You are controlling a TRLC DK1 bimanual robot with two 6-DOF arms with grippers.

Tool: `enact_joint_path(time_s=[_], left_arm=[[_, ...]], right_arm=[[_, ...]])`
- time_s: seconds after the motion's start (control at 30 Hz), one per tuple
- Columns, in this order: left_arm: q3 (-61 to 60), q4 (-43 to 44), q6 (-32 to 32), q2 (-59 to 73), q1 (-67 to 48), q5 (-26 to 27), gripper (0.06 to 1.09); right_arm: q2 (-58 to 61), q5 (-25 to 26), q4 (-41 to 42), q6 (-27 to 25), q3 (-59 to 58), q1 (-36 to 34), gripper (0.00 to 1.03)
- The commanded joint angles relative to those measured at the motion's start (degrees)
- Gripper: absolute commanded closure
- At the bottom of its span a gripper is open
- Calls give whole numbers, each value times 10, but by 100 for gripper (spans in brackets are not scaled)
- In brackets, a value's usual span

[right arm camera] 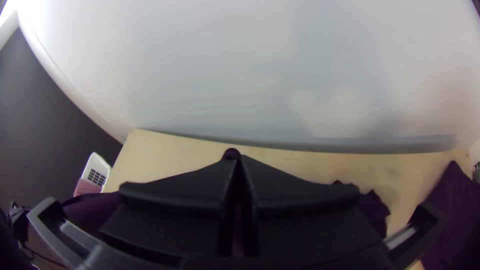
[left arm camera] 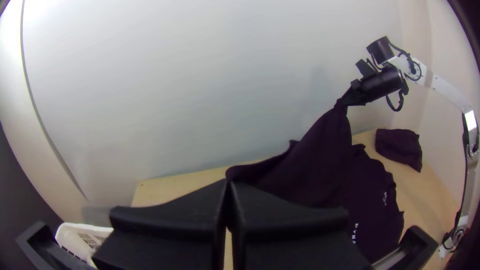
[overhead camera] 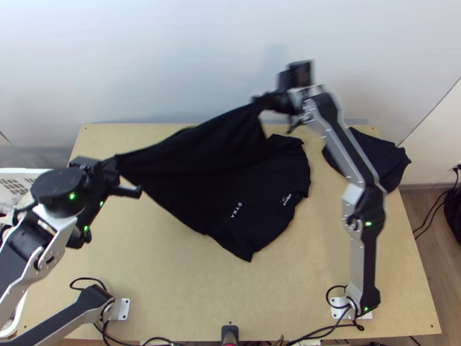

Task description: Fold the t-shirt

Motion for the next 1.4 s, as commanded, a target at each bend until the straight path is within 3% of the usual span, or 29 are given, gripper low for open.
enact_joint_path(time_s=[0.0,0.57,0.87,1.03,1.07,1.13,1.2,1.3,1.33,1.37], left_arm=[[-130,-3,2,-100,51,21,105],[-289,-141,-25,-291,89,41,105],[-311,-171,10,-357,166,79,105],[-321,-140,10,-338,178,80,105],[-327,-127,9,-334,178,80,105],[-339,-101,4,-323,179,80,105],[-347,-76,-8,-309,180,80,105],[-360,-34,-25,-284,185,79,104],[-362,-18,-30,-276,196,79,101],[-364,-7,-38,-267,208,79,85]], right_arm=[[64,9,30,-3,0,93,100],[109,118,126,12,-8,204,100],[140,252,227,7,1,276,100],[147,325,289,-48,0,307,100],[147,332,295,-47,0,309,90],[145,333,299,-42,0,310,57],[141,333,292,-42,0,307,46],[130,333,268,-40,-4,302,16],[122,333,261,-38,-7,298,10],[113,333,255,-37,-9,296,4]])
